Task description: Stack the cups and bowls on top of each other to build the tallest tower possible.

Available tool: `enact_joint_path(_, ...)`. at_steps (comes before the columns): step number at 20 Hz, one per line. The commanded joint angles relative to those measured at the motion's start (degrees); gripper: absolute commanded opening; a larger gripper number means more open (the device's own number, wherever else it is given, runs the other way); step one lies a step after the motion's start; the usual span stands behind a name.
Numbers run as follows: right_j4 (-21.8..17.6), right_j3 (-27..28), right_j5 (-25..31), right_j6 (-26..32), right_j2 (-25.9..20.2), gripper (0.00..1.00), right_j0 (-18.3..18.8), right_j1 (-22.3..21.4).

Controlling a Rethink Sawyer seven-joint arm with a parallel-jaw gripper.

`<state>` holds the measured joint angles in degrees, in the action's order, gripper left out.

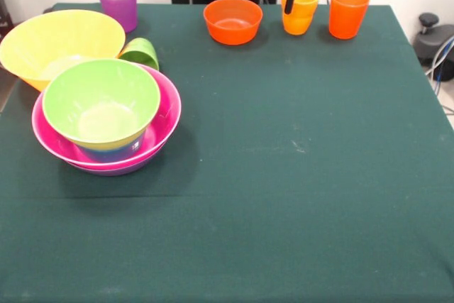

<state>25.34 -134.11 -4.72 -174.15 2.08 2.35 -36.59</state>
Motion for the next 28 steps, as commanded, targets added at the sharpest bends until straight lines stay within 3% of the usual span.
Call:
enact_joint_path(1, -1.5, -0.4, -2.3, -6.5, -4.5, 0.0, -0.7, 3.7)
enact_joint_path(11, -1.2, 0.4, -1.1, -6.3, -4.5, 0.0, -0.6, 3.5)
enact_joint_path(19, 0.7, 1.5, 3.4, -4.8, -1.4, 0.0, -3.0, 1.6)
enact_joint_path(23, 1.5, 2.7, 10.3, -3.5, 2.5, 0.0, -5.3, -1.9)
enact_joint_path(24, 0.9, 3.1, 14.4, -3.0, 4.8, 0.0, -5.7, -5.3)
enact_joint_path(28, -0.7, 3.8, 19.6, -2.6, 6.7, 0.0, -5.2, -8.6)
